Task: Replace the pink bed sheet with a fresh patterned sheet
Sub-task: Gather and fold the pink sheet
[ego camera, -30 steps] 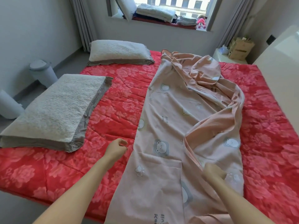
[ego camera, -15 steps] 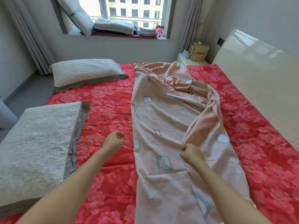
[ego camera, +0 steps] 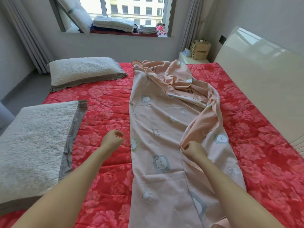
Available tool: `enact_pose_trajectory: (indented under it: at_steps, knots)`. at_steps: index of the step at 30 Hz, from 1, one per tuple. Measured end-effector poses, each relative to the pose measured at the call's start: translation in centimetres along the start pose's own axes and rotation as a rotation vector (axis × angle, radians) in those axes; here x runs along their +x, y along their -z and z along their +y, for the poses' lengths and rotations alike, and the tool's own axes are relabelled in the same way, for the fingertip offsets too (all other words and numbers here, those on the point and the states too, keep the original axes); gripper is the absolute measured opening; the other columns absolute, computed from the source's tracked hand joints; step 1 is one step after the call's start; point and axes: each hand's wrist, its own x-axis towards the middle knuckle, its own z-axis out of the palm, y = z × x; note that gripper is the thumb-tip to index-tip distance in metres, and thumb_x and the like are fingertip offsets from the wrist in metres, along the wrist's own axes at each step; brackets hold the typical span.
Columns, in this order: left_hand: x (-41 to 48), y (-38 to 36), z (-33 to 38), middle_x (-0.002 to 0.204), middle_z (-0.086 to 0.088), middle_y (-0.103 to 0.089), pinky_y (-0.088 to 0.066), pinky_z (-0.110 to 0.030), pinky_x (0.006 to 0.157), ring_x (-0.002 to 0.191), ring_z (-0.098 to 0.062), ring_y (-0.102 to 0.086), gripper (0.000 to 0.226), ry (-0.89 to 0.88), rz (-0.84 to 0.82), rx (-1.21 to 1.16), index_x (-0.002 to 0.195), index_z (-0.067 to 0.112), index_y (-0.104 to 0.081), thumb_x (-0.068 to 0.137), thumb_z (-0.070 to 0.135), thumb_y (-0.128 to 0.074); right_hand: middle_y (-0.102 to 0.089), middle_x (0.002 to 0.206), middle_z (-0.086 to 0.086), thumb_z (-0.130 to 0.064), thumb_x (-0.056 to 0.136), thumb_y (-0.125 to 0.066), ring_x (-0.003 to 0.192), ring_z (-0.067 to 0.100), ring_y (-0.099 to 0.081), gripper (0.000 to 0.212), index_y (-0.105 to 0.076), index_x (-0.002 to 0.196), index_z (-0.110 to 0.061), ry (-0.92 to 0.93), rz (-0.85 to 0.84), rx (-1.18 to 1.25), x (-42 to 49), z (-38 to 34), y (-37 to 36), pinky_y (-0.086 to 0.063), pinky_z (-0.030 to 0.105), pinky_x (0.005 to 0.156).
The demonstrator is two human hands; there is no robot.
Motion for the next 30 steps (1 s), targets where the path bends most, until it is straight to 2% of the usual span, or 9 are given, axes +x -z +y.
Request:
enact_pose_trajectory:
  at_steps: [9,11,13,16,18,21,24,27,30]
  knots:
    - [-1.5,-2.7,-1.1,0.088,-0.007,-0.061,-0.047,-0.032,0.071,0.079,-0.025,-0.06,0.018,0.054,0.027,0.137,0.097,0.01,-0.061,0.083,0.003,-0.054,-0.066,0.085,0.017,-0.013,0.077,-0.055,0.082,0.033,-0.062,0.014,-0.066,0.073,-0.006,0.031,-0.051,0.083,-0.5,2.5,-2.9,-0.042,0.031,0.06]
    - [-1.6,-4.1,-3.2,0.087,-0.009,-0.064,-0.049,-0.034,0.071,0.084,-0.029,-0.062,0.017,0.119,0.069,0.138,0.094,0.01,-0.063,0.081,0.004,-0.054,-0.063,0.083,0.022,-0.015,0.075,-0.057,0.07,0.033,-0.059,0.017,-0.059,0.061,-0.005,0.043,-0.077,0.139,-1.2,3.2,-5.2,-0.034,0.03,0.055]
    - [-2.0,-6.5,-6.5,0.08,-0.008,-0.065,-0.048,-0.032,0.067,0.078,-0.028,-0.062,0.014,0.208,0.067,0.146,0.088,0.01,-0.065,0.081,0.008,-0.053,-0.054,0.067,0.008,-0.021,0.076,-0.058,0.062,0.023,-0.049,0.026,-0.046,0.054,-0.016,0.017,-0.138,0.186,-2.2,4.0,-8.1,-0.029,0.028,0.053]
    - [-3.0,-11.5,-13.2,0.068,-0.006,-0.062,-0.042,-0.029,0.064,0.069,-0.025,-0.06,0.016,0.326,-0.019,0.199,0.074,0.011,-0.063,0.086,0.019,-0.056,-0.048,0.065,-0.003,-0.028,0.082,-0.058,0.063,0.015,-0.045,0.02,-0.054,0.063,-0.021,-0.001,-0.216,0.204,-3.9,4.5,-13.8,-0.03,0.029,0.054]
    - [-3.7,-14.7,-17.4,0.059,-0.004,-0.056,-0.041,-0.029,0.06,0.061,-0.025,-0.056,0.025,0.391,-0.079,0.166,0.065,0.011,-0.057,0.087,0.025,-0.055,-0.06,0.079,-0.004,-0.036,0.084,-0.058,0.076,0.014,-0.056,0.017,-0.064,0.085,-0.02,-0.015,-0.279,0.223,-5.0,5.0,-18.3,-0.036,0.026,0.063]
    - [-4.6,-18.6,-22.1,0.064,0.0,-0.054,-0.038,-0.029,0.058,0.059,-0.019,-0.051,0.022,0.45,-0.209,0.062,0.07,0.016,-0.054,0.086,0.03,-0.059,-0.067,0.108,-0.001,-0.043,0.086,-0.057,0.104,0.017,-0.06,0.04,-0.064,0.114,-0.016,-0.052,-0.354,0.232,-6.9,4.8,-25.0,-0.041,0.024,0.078]
    - [-5.9,-21.1,-25.5,0.078,-0.001,-0.066,-0.048,-0.029,0.063,0.071,-0.017,-0.064,0.01,0.474,-0.317,-0.123,0.076,0.015,-0.061,0.083,0.02,-0.067,-0.061,0.121,0.001,-0.043,0.088,-0.056,0.113,0.017,-0.055,0.047,-0.055,0.126,-0.016,-0.087,-0.415,0.269,-8.9,4.2,-30.7,-0.041,0.025,0.088]
    - [-7.8,-22.1,-27.5,0.063,0.005,-0.068,-0.048,-0.016,0.049,0.051,-0.003,-0.063,0.005,0.519,-0.437,-0.24,0.08,0.01,-0.069,0.081,0.004,-0.068,-0.049,0.137,0.003,-0.043,0.086,-0.058,0.127,0.019,-0.046,0.059,-0.042,0.138,-0.017,-0.078,-0.47,0.253,-10.5,3.7,-34.7,-0.037,0.027,0.1]
    - [-9.4,-21.9,-28.6,0.057,0.0,-0.064,-0.04,-0.016,0.042,0.043,-0.006,-0.057,0.012,0.543,-0.463,-0.288,0.072,0.005,-0.066,0.083,0.01,-0.069,-0.039,0.142,0.007,-0.043,0.08,-0.06,0.131,0.025,-0.037,0.074,-0.033,0.144,-0.018,-0.04,-0.518,0.188,-11.5,3.0,-35.9,-0.034,0.033,0.104]
